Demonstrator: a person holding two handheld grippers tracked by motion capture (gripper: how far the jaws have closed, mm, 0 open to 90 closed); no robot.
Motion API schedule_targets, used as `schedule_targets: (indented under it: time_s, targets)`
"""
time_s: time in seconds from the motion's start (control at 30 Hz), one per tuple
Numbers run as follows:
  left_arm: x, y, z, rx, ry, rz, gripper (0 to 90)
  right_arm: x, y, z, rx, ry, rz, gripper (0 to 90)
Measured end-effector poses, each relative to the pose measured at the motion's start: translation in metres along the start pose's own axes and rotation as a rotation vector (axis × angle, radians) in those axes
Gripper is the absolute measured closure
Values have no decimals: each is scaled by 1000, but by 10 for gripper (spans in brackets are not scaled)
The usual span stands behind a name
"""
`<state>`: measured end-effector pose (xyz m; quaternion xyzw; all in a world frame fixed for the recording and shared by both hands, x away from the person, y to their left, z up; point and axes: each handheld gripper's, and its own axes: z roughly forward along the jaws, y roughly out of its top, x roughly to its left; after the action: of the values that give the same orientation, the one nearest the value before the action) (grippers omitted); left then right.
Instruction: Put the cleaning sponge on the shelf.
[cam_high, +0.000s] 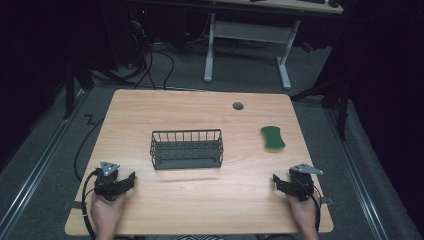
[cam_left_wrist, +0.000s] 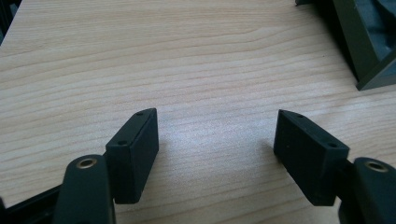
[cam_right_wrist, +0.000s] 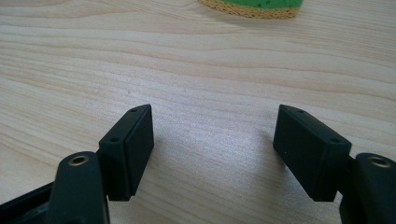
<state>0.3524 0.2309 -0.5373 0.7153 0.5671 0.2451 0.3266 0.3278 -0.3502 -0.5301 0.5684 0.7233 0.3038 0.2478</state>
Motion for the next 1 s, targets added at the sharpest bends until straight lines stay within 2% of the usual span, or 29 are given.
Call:
schedule_targets:
  time_s: [0.27,0.4,0.43,0.47,0.63,0.8,0.83,0.9,0.97,1.0]
  targets:
    - [0,0,0,2,-13,3,286,0,0,0,1,1,-3,279]
    - [3,0,0,-2,-32,-11,285,0,1,1,3,9,-13,258]
    - [6,0,-1,-10,-57,-39,277,0,1,1,4,12,-15,252]
    - [7,0,-1,-13,-66,-49,268,0,1,1,5,12,-17,252]
    - [5,-1,-1,-8,-57,-32,268,0,0,1,5,19,-20,249]
    - [4,0,-2,-4,-44,-35,297,1,0,-1,13,14,-14,282]
    - [5,0,-3,-3,-52,-39,310,1,1,-1,6,23,-12,322]
    - [4,-1,-4,-16,-57,-44,325,3,1,-2,-2,47,3,337]
    - [1,0,-5,-21,-59,-30,333,4,2,-3,-8,53,3,347]
    - [0,1,-6,-22,-60,-24,339,8,3,-5,-21,72,2,363]
